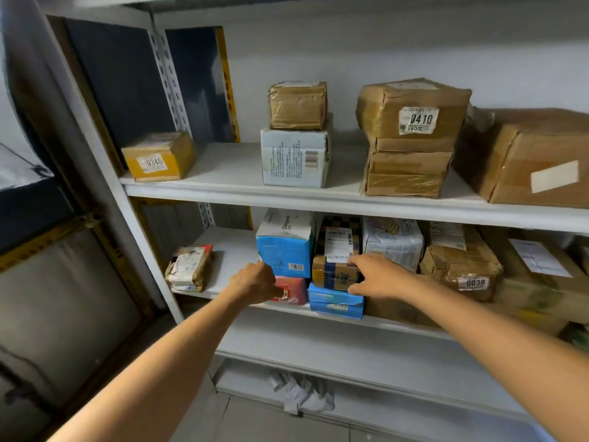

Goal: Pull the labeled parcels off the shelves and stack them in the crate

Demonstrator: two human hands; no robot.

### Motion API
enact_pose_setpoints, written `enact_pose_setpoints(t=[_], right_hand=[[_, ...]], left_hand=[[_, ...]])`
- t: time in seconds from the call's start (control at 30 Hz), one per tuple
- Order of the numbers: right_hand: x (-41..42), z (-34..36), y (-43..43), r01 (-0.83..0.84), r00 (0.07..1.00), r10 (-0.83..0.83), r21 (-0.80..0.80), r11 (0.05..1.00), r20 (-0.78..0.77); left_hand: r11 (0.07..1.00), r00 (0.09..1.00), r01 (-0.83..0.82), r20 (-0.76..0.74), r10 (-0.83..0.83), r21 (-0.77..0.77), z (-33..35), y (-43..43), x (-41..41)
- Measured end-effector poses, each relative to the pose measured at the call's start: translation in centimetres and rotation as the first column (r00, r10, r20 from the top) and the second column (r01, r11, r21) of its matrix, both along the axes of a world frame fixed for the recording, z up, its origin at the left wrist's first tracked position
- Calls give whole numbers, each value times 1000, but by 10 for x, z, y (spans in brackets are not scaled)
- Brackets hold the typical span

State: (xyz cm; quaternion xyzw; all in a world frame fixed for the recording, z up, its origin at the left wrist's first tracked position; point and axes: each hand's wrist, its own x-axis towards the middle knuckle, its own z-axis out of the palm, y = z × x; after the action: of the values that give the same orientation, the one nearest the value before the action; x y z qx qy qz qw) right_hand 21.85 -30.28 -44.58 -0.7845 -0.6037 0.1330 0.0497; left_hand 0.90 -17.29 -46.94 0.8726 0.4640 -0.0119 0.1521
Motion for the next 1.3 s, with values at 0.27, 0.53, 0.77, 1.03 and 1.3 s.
enact_pose_setpoints(t=[0.27,0.53,0.77,1.03,1.3], right_hand=[[-7,-34,49,51,993,-41,84,995,-115],[8,-50,109,147,922,-90,125,981,-377],[-1,-64,147,355,708,-125,197,914,-696],[-20,-85,177,608,527,-217,186,772,-822],[-38,-82,177,711,352,-216,109,695,-911]], left_hand=[[991,958,-135,256,132,-4,-34,49,-4],[959,874,-251,396,282,-129,-48,87,4],[905,694,-134,613,376,-404,-56,122,19],[814,579,17,669,465,-580,-71,157,21],[715,482,19,633,606,-699,-71,162,23]])
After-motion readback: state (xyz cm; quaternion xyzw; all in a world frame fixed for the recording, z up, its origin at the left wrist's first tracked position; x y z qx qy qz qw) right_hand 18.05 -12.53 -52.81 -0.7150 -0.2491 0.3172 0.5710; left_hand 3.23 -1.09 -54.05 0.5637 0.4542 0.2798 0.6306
